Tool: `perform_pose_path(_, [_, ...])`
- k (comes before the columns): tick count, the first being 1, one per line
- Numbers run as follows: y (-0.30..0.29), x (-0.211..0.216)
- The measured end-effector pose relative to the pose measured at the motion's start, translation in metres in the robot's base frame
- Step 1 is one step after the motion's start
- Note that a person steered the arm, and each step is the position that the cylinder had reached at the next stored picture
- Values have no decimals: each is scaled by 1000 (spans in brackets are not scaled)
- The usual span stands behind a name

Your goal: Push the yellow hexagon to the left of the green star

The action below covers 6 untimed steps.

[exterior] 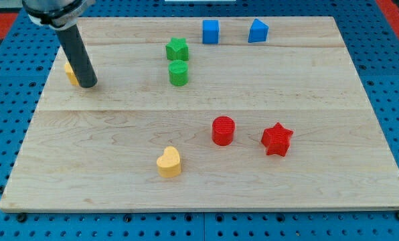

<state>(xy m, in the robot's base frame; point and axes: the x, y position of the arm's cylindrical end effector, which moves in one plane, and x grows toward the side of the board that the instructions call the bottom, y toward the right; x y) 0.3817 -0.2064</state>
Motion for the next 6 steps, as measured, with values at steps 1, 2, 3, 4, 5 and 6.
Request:
perform_pose_path(1, [-24,23])
perform_pose_path(2, [-51,-28])
perform_pose_path(3, [-9,-89])
perform_pose_path(4, [-8,-87])
perform_pose_path(5, [-31,-38])
perform_pose_path(6, [36,-57])
